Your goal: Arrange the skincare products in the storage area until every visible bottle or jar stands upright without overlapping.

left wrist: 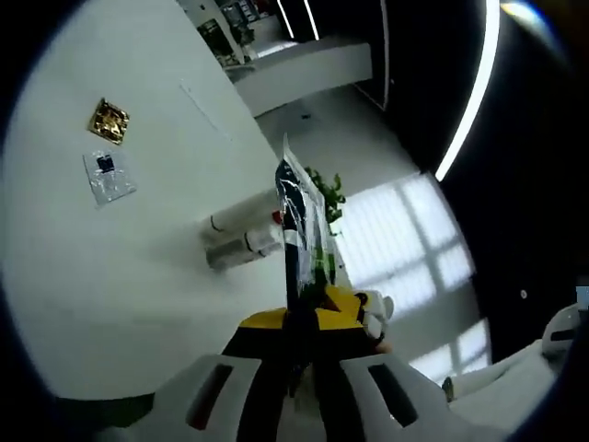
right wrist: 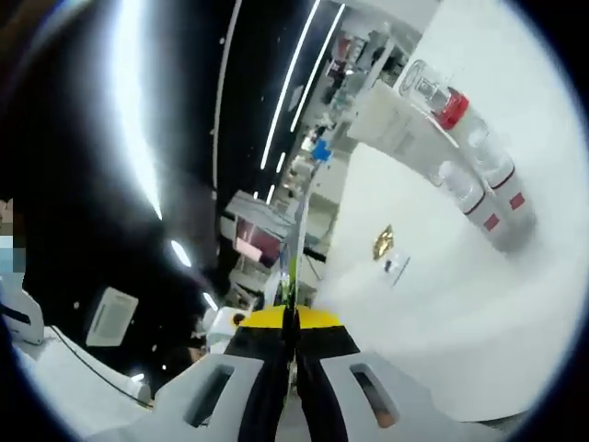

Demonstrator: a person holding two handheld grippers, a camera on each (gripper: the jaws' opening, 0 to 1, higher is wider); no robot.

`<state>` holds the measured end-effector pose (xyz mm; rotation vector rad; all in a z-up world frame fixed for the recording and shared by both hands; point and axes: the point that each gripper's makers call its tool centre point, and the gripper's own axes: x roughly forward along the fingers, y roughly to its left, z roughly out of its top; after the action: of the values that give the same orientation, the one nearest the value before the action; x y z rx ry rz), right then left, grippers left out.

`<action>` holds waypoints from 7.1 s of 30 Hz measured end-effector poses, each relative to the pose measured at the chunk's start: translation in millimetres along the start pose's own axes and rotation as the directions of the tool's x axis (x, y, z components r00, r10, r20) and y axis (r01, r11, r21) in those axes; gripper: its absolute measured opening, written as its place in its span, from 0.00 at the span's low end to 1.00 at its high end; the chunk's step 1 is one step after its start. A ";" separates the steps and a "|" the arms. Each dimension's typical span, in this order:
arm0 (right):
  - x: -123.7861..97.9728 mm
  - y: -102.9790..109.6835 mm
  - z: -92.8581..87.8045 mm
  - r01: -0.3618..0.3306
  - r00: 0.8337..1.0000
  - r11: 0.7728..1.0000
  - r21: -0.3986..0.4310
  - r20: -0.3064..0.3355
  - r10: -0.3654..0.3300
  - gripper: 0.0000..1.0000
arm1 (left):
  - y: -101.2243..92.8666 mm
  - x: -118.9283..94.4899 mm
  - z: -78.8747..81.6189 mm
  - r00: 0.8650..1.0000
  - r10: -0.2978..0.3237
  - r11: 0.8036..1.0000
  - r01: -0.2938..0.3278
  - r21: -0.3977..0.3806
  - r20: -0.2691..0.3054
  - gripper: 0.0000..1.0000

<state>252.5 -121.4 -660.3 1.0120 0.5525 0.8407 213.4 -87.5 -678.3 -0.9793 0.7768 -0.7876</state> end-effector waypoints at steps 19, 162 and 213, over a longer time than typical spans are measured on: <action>3.3 -50.1 -12.7 0.190 0.945 0.930 -0.315 -0.197 -0.260 0.10 | 40.1 8.9 -2.9 0.970 0.243 0.951 -0.237 0.197 -0.006 0.00; -63.2 -109.8 -4.5 0.139 0.769 0.590 -0.795 -0.289 -0.570 0.99 | 96.6 2.0 31.9 0.898 0.440 0.823 -0.398 0.406 -0.013 0.69; -60.8 -114.7 -6.5 0.125 0.759 0.591 -0.797 -0.306 -0.574 0.97 | 83.6 -68.4 45.9 0.872 0.476 0.677 -0.447 0.584 0.116 0.82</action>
<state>252.7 -199.0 -764.6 -0.1501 0.7750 0.8508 236.5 17.8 -724.7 -0.1652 0.7062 -0.5447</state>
